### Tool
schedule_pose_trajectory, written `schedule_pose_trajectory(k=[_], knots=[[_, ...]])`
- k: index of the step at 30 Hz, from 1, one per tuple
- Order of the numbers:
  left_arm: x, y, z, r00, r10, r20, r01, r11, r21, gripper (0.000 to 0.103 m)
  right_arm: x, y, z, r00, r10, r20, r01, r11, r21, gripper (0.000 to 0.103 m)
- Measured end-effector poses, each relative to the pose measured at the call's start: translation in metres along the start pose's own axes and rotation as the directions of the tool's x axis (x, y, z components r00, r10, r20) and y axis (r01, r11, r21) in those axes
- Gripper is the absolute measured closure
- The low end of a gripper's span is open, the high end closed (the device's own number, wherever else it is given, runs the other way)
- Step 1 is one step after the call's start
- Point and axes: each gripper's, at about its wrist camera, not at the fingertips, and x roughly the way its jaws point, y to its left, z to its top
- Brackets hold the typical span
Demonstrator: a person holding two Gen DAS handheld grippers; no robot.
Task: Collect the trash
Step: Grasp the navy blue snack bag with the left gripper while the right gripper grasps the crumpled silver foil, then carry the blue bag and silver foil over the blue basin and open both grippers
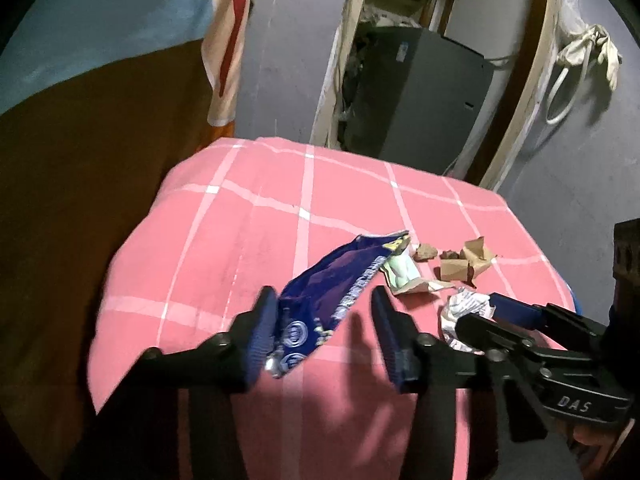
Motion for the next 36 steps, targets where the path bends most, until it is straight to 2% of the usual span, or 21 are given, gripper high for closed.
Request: schedule_pose_trajectory(k=[6,7,9,14,21,28,34,36], knots=[[0.001,-0.005,-0.003,1.0,0.011,-0.024,-0.011,1.0,0.003,0.086,0.005,0.008,0.003,1.0,-0.008,-0.017,0.007,1.0,-0.025,0.065],[0.001,-0.005,-0.004,1.0,0.012,-0.028,-0.012,1.0,0.001,0.087,0.005,0.009,0.002,1.0,-0.006,-0.018,0.006,1.0,-0.029,0.067],[0.0,-0.006,-0.005,0.999,0.012,-0.032,-0.013,1.0,-0.012,0.09,0.005,0.01,0.002,1.0,-0.004,-0.018,0.003,0.999,-0.035,0.08],[-0.004,-0.006,-0.01,0.999,-0.003,-0.036,0.001,0.998,-0.062,0.094,0.001,0.01,-0.001,1.0,0.011,-0.01,-0.011,0.999,-0.03,0.09],[-0.016,-0.011,-0.016,1.0,-0.02,-0.014,0.018,0.991,-0.134,0.095,-0.014,0.009,-0.007,0.999,0.027,0.031,-0.026,0.999,-0.042,0.093],[-0.039,-0.026,-0.018,0.998,-0.012,0.057,0.021,0.984,-0.175,0.095,-0.037,0.005,-0.012,0.996,0.016,0.09,-0.013,0.999,-0.04,0.093],[-0.061,-0.05,-0.015,0.987,-0.044,0.154,0.069,0.985,-0.16,0.095,-0.079,0.0,-0.016,0.971,-0.001,0.238,0.012,0.999,-0.047,0.093],[-0.069,-0.063,-0.013,0.979,-0.073,0.191,0.101,0.984,-0.146,0.095,-0.101,-0.002,-0.016,0.951,-0.018,0.307,0.036,0.998,-0.054,0.093]])
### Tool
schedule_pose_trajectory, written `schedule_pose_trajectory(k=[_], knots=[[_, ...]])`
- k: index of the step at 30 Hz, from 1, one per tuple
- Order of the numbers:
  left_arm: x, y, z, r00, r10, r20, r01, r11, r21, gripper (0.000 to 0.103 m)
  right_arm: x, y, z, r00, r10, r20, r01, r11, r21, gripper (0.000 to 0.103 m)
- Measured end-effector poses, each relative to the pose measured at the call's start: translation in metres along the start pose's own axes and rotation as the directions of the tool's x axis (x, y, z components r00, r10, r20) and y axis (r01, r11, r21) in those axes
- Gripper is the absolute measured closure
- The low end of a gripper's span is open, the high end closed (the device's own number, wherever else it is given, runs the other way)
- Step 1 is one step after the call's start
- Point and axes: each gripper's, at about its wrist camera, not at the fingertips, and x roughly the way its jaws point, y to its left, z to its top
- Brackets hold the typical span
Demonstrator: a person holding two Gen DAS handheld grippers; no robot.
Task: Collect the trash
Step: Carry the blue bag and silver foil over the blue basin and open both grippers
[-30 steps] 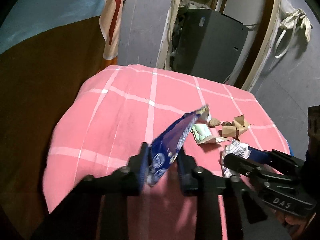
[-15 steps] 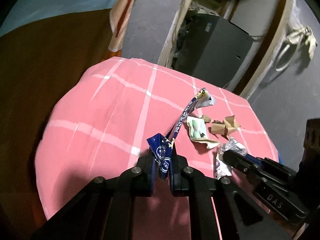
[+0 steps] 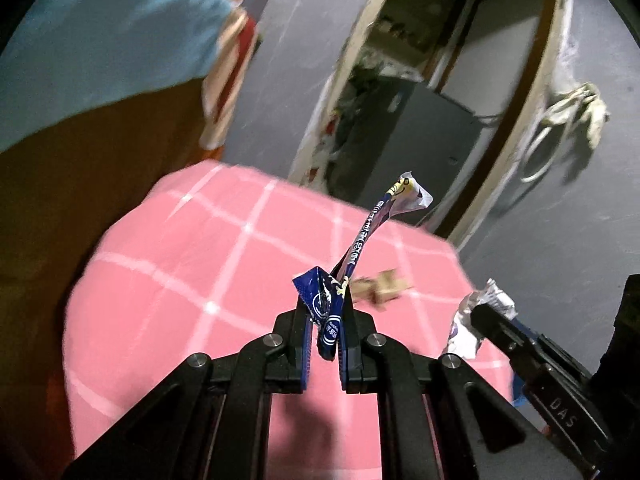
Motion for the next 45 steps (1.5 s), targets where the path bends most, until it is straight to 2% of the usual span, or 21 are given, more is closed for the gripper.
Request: schedule_pose_trajectory(k=[3,7,13,21,24,29,38,45], knots=[[-0.005,-0.021,0.006,0.998,-0.036,0.046,0.035,0.999,0.028,0.095,-0.027,-0.005,0.009,0.996,-0.03,0.088,0.031,0.999,-0.01,0.093],[-0.014,-0.053,0.013,0.99,-0.101,0.102,0.097,0.994,0.043,0.095,-0.058,-0.011,0.02,0.98,-0.076,0.186,0.08,0.997,-0.018,0.093],[-0.018,-0.096,0.021,0.968,-0.194,0.159,0.184,0.98,0.075,0.095,-0.111,-0.025,0.029,0.931,-0.164,0.325,0.186,0.982,-0.039,0.093],[-0.016,-0.151,0.025,0.934,-0.3,0.193,0.277,0.951,0.139,0.095,-0.156,-0.058,0.034,0.866,-0.279,0.415,0.31,0.951,-0.007,0.093],[-0.012,-0.167,0.023,0.927,-0.324,0.188,0.297,0.941,0.159,0.095,-0.166,-0.071,0.033,0.847,-0.312,0.43,0.34,0.94,0.013,0.093],[0.001,-0.192,0.017,0.924,-0.345,0.164,0.312,0.929,0.197,0.095,-0.173,-0.092,0.027,0.829,-0.358,0.429,0.378,0.925,0.04,0.093],[0.039,-0.231,-0.001,0.93,-0.356,0.097,0.321,0.91,0.263,0.095,-0.171,-0.138,0.011,0.82,-0.424,0.384,0.416,0.903,0.11,0.093],[0.072,-0.253,-0.024,0.937,-0.346,0.044,0.316,0.896,0.313,0.095,-0.163,-0.169,-0.007,0.823,-0.465,0.327,0.435,0.885,0.164,0.093]])
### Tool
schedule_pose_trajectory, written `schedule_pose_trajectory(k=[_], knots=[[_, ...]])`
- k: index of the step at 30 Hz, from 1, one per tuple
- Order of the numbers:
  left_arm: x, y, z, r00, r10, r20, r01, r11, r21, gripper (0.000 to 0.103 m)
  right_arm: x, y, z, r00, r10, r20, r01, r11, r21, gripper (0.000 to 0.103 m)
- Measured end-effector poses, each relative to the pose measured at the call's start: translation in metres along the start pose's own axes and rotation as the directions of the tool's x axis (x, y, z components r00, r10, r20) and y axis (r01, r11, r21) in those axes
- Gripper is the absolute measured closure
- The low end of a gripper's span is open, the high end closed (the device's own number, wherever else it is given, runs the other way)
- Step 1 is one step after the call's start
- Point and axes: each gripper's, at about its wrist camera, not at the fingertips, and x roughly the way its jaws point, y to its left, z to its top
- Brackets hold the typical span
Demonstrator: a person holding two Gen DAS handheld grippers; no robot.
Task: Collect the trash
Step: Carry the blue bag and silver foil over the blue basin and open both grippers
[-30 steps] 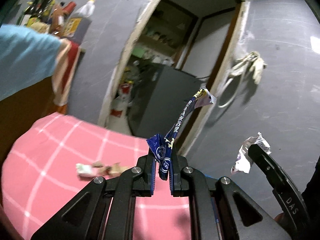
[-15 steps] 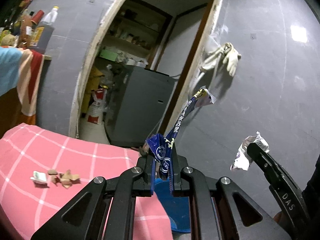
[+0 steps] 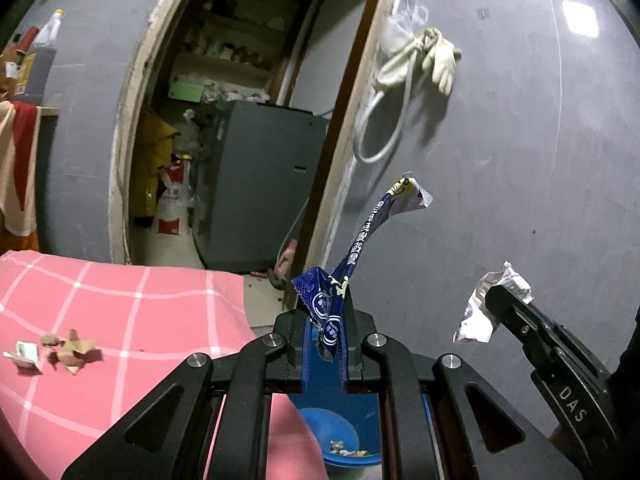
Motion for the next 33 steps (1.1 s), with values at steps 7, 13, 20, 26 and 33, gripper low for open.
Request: schedule_pose_trajectory(k=[7,13,20,26,33], knots=[[0.029,-0.006,-0.019,0.998,-0.001,-0.069,0.002,1.0,0.018,0.095,0.012,-0.019,-0.019,0.998,-0.036,-0.056,0.038,0.999,0.031,0.093],[0.051,-0.006,-0.034,0.989,0.012,-0.151,-0.009,1.0,0.02,0.095,0.023,-0.031,-0.03,0.992,-0.063,-0.113,0.069,0.996,0.052,0.093],[0.081,-0.004,-0.05,0.96,0.052,-0.277,-0.044,0.998,0.034,0.095,0.041,-0.042,-0.045,0.971,-0.085,-0.224,0.101,0.993,0.062,0.093],[0.102,-0.001,-0.063,0.926,0.058,-0.374,-0.047,0.998,0.037,0.094,0.057,-0.051,-0.056,0.949,-0.091,-0.303,0.122,0.989,0.087,0.092],[0.118,0.006,-0.074,0.897,0.049,-0.438,-0.052,0.999,0.005,0.07,0.065,-0.056,-0.059,0.937,-0.094,-0.336,0.135,0.986,0.102,0.076]])
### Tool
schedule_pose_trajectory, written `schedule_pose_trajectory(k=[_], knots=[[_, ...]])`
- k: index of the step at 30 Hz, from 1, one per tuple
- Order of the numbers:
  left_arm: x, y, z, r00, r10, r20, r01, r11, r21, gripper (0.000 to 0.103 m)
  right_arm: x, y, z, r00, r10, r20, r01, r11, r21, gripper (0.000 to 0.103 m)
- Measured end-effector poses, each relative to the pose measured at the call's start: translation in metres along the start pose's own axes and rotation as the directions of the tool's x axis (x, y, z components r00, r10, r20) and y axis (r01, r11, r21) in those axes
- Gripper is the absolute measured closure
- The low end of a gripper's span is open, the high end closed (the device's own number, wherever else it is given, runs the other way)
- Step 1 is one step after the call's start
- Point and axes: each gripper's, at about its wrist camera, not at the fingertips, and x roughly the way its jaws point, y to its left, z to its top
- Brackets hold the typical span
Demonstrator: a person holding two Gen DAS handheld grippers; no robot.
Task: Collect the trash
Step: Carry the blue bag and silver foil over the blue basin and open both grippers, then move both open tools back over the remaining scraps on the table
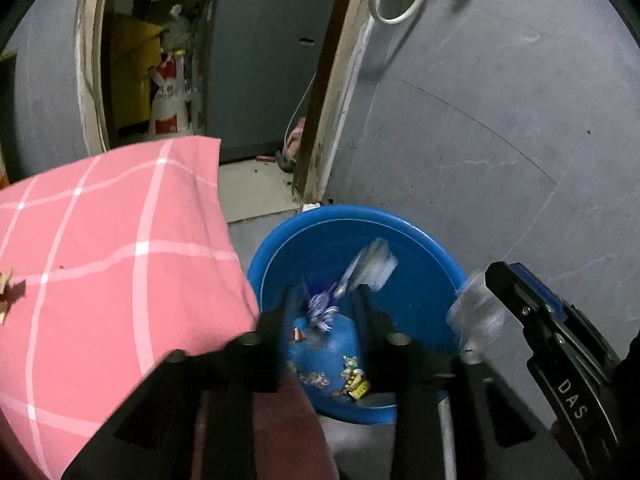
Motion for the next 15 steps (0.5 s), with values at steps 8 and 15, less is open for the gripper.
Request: schedule_pose_trajectory(k=[8,15], knots=[[-0.011,0.016,0.002,1.0,0.008,0.016,-0.007,0.999,-0.047,0.057,-0.006,0.001,0.003,1.0,-0.012,0.016,0.012,1.0,0.008,0.074],[-0.049,0.028,0.007,0.993,0.017,0.114,-0.01,0.998,-0.063,0.048,-0.03,0.01,0.013,0.996,-0.005,0.091,0.005,1.0,-0.001,0.053]])
